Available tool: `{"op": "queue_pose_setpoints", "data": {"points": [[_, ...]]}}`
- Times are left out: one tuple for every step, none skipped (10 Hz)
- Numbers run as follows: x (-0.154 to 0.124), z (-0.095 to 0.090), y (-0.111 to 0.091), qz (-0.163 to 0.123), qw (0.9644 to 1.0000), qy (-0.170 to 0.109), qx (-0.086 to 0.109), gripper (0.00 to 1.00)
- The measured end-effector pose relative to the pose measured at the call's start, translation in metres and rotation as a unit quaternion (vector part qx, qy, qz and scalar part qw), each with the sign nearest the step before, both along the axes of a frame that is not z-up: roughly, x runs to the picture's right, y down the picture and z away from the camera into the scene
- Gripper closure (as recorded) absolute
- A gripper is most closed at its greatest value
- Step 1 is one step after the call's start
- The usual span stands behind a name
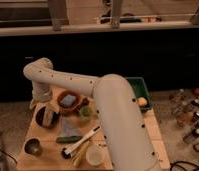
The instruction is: Place eraser in purple bowl
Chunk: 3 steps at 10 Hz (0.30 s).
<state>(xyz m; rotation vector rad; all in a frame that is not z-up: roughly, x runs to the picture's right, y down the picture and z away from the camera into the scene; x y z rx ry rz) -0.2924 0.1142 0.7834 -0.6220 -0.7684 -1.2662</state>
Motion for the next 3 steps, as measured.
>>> {"op": "queue_pose_setpoints", "data": {"points": [[0.0000,-0.0002,-0.0005,0.000,1.0000,0.000,0.000,0.20],[0.0001,-0.0007,-0.0010,0.001,1.0000,-0.001,0.000,0.20],[-0.0002,-0.0009,-0.0010,0.001,1.0000,-0.001,0.000,0.20]]}}
